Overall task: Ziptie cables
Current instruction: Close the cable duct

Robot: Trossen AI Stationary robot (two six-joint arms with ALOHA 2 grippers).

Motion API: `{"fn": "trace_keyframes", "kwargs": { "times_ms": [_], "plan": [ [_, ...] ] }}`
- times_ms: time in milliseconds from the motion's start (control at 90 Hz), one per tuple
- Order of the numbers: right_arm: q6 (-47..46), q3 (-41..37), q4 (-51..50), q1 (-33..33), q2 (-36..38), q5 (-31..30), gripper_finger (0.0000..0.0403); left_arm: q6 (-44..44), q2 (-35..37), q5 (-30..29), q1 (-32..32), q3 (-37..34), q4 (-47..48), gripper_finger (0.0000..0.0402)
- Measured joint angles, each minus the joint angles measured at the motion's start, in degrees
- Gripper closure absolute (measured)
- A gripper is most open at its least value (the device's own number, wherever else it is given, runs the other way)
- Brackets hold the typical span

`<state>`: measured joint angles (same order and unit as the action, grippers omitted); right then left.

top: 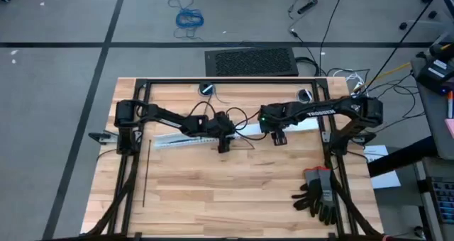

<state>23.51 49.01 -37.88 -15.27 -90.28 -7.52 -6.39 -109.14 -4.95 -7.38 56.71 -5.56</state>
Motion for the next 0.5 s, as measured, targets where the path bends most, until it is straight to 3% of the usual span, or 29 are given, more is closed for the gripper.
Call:
{"fn": "trace_keyframes", "kwargs": {
  "times_ms": [300, 500],
  "plan": [
    [-0.2, 0.5, -1.4, 0.0, 0.0, 0.2, 0.0131, 0.0, 0.0, 0.0, 0.0, 0.0, 0.0, 0.0173],
    [-2.3, 8.4, -7.0, 0.0, 0.7, 2.3, 0.0143, 0.0, 0.0, 0.0, 0.0, 0.0, 0.0, 0.0173]
  ]
}}
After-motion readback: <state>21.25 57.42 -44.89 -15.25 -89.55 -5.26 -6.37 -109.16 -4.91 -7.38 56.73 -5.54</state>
